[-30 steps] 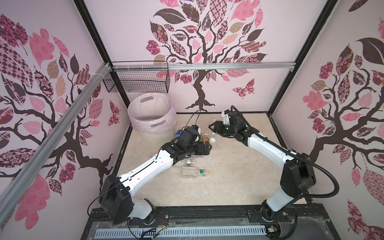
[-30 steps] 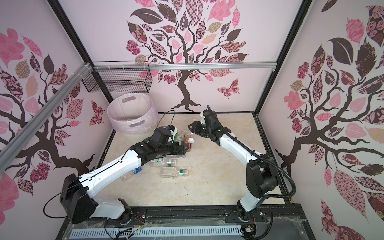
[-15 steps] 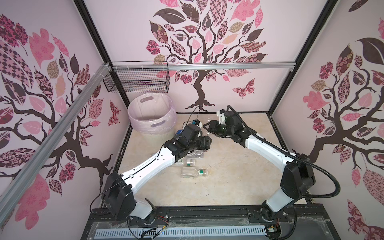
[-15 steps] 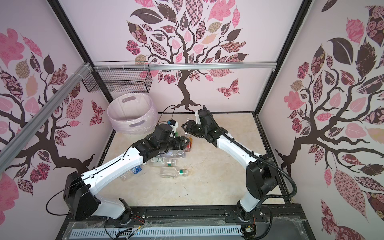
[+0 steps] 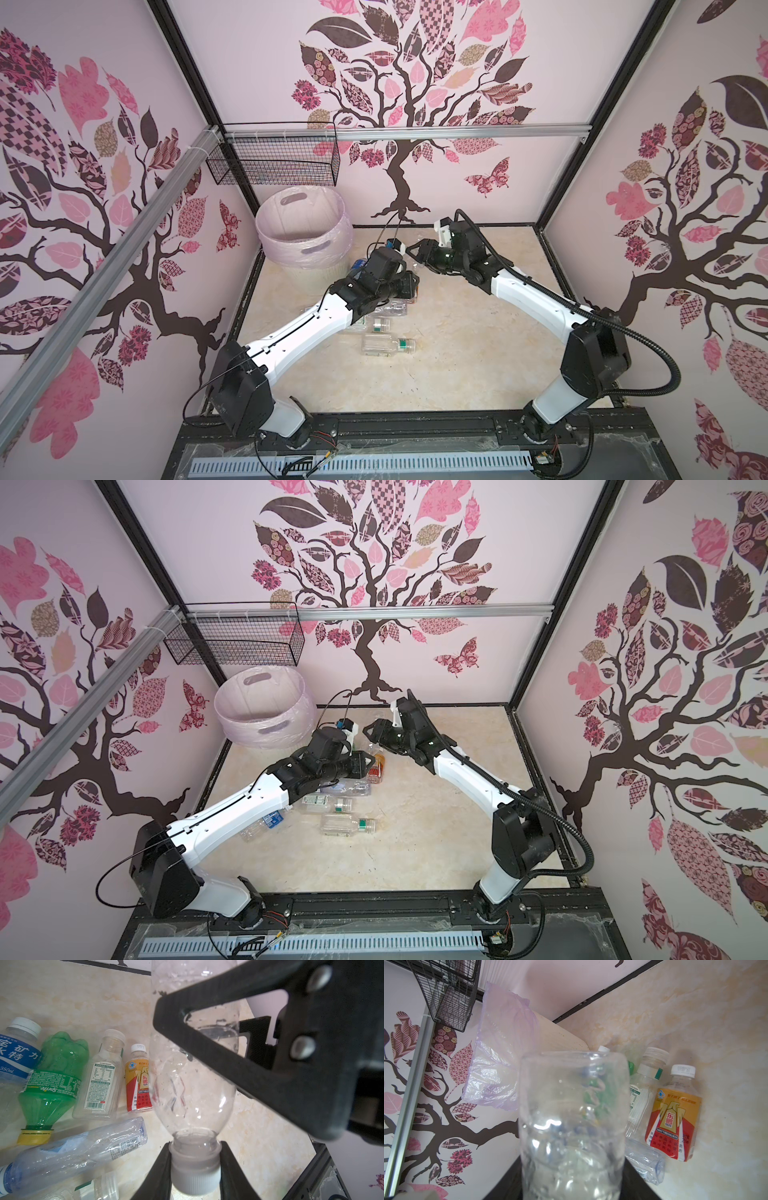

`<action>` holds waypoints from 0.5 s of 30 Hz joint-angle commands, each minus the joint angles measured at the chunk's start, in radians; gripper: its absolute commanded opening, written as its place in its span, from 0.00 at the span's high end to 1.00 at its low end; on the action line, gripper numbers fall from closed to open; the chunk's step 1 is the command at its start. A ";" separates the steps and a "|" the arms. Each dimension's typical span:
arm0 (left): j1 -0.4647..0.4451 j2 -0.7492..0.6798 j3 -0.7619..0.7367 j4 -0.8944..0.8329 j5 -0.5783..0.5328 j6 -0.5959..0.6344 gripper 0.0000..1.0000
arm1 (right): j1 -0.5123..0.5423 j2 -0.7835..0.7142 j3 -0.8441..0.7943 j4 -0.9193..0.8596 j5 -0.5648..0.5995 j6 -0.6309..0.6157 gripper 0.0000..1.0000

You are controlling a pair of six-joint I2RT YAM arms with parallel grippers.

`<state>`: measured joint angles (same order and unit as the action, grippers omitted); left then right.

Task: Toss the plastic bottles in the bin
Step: 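Lift the clear bottle upright with the right gripper while the left grasps its cap, then drop the clear bottle into the bin with the left gripper while the right releases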

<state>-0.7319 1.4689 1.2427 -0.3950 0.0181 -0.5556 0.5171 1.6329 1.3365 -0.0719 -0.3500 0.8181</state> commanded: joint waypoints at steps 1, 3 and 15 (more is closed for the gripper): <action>0.001 -0.007 0.026 -0.009 -0.018 0.002 0.70 | 0.003 -0.058 0.041 0.009 -0.010 -0.002 0.39; 0.002 -0.009 0.028 -0.019 -0.025 0.004 0.71 | 0.003 -0.060 0.039 0.009 -0.012 -0.002 0.38; 0.026 -0.045 0.027 -0.095 -0.059 0.028 0.72 | 0.004 -0.088 0.081 -0.029 0.026 -0.056 0.01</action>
<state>-0.7231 1.4612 1.2427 -0.4603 -0.0216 -0.5480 0.5167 1.5936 1.3556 -0.0875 -0.3408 0.7891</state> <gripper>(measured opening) 0.322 0.982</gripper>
